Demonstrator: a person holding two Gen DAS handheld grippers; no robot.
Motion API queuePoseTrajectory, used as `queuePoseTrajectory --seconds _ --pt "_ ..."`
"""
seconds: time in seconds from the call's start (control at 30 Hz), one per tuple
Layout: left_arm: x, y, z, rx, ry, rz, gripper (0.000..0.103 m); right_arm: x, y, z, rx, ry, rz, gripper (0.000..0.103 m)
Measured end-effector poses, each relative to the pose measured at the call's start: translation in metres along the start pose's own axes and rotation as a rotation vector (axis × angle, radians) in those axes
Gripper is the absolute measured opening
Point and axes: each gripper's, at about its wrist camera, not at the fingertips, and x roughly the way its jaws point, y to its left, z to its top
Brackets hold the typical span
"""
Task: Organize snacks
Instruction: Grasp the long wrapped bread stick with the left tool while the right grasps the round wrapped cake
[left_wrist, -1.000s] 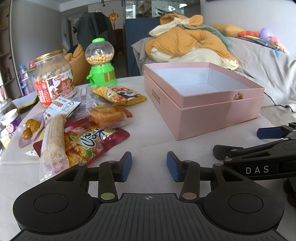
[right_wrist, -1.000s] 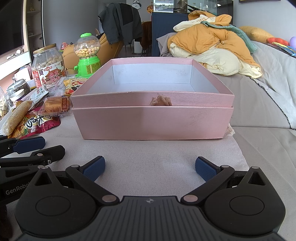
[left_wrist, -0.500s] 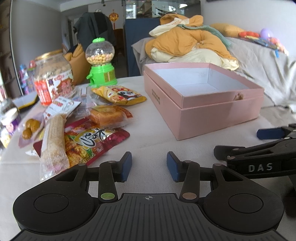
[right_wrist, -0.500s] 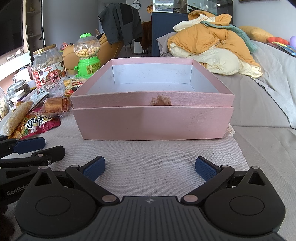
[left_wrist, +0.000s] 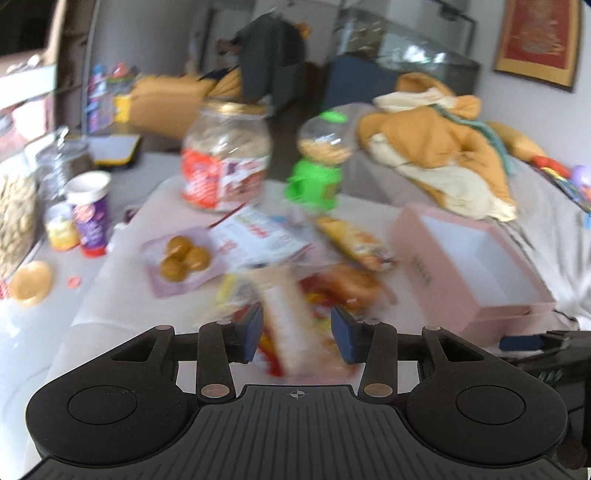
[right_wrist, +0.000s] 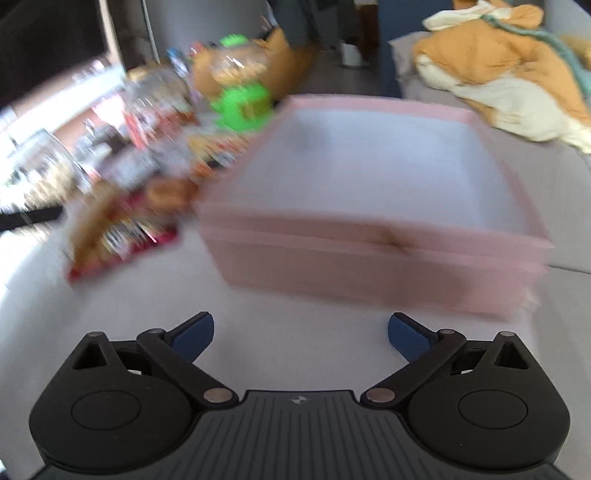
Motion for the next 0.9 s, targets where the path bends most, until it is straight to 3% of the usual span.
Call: queuePoseTrajectory --seconds 0.1,0.37,0.47,0.57,0.7,0.83,0.9 --pt "0.013 0.006 0.001 -0.017 0.028 0.002 0.046 0.017 0.01 0.023 0.025 0.0 0.065 0.1" --pt "0.051 -0.012 0.003 0.109 0.073 0.002 0.046 0.052 0.038 0.06 -0.034 -0.023 0.032 0.098" --pt "0.049 -0.011 0.0 0.157 0.047 0.002 0.035 0.051 0.047 0.065 -0.043 -0.049 0.07 0.098" --pt "0.037 -0.002 -0.005 0.129 0.048 -0.069 0.034 0.058 0.061 0.076 -0.035 -0.049 0.103 0.097" --pt "0.015 0.002 -0.014 0.119 0.054 -0.121 0.034 0.09 0.079 0.095 -0.012 0.017 0.154 0.084" --pt "-0.002 0.0 -0.02 0.155 0.042 -0.153 0.034 0.105 0.097 0.096 -0.07 0.062 0.141 0.056" --pt "-0.009 -0.005 -0.018 0.168 0.025 -0.175 0.034 0.092 0.099 0.093 -0.109 0.076 0.144 0.054"
